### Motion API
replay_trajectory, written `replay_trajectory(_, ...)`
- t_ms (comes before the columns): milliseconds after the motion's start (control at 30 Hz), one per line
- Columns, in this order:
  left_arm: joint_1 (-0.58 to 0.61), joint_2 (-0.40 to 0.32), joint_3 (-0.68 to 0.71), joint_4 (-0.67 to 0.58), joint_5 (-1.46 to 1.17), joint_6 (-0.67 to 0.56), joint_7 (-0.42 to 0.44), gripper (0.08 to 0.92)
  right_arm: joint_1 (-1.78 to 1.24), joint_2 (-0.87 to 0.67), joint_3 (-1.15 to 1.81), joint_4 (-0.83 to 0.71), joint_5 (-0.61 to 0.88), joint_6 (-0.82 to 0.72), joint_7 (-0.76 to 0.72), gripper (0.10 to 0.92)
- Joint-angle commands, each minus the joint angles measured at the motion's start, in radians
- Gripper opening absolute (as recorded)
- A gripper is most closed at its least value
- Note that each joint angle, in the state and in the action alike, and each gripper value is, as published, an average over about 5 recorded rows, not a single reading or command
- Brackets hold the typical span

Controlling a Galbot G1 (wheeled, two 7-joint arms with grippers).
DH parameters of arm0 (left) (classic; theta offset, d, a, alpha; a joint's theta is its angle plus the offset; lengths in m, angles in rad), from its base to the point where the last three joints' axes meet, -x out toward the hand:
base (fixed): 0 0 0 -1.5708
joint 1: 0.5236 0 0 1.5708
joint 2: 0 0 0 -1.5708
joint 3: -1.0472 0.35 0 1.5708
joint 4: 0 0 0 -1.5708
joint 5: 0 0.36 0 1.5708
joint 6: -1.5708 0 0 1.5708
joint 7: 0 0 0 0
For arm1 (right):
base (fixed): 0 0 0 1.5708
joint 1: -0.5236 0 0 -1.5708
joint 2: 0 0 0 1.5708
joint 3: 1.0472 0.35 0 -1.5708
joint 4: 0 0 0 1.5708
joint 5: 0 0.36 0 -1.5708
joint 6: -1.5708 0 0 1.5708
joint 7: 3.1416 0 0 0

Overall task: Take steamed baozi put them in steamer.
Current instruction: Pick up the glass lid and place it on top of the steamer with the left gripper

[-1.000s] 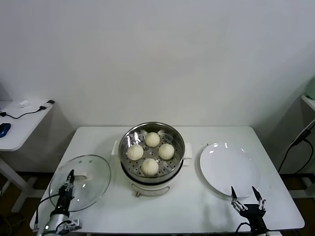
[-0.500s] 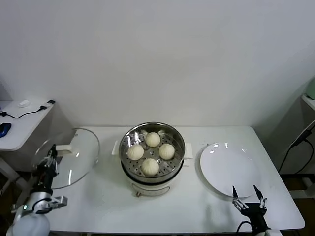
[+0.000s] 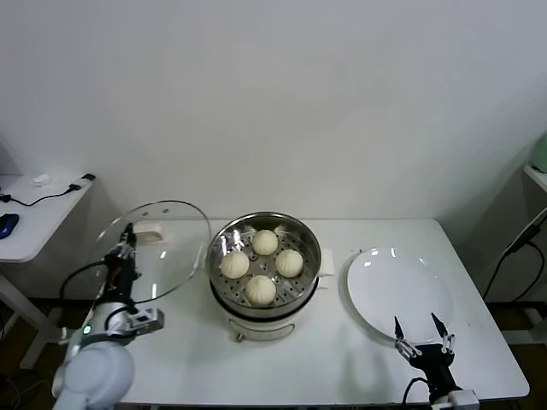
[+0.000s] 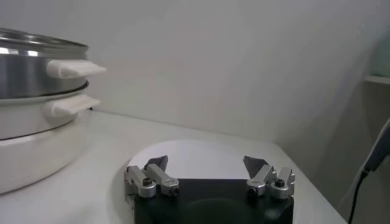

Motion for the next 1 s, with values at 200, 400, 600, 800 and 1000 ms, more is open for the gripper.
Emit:
replay_trajectory(200,-0.146,-0.237,0.438,-0.030,0.382,0.204,0.196,0.140,0.011,-0.001,-0.008,-0.027,-0.024,0.002,0.000,0.823)
replay_trajectory(400,-0.176,-0.327,0.488,0.024,0.456,0.206,0.195,0.140,0.013,-0.008,-0.004,-0.032,-0.016,0.009,-0.008,0.823)
replay_trajectory(600,-0.194,-0.394,0.519,0.077,0.489,0.212,0.194,0.140,0.014,-0.017,-0.003,-0.036,-0.008,0.012,-0.007,0.823)
replay_trajectory(800,-0.214,-0.428,0.527,0.120,0.500,0.215,0.187,0.140,0.013,-0.021,-0.001,-0.050,-0.008,0.023,-0.008,0.823)
replay_trajectory(1000,-0.219,-0.450,0.530,0.163,0.510,0.217,0.171,0.140,0.014,-0.028,0.000,-0.054,-0.008,0.024,-0.007,0.823)
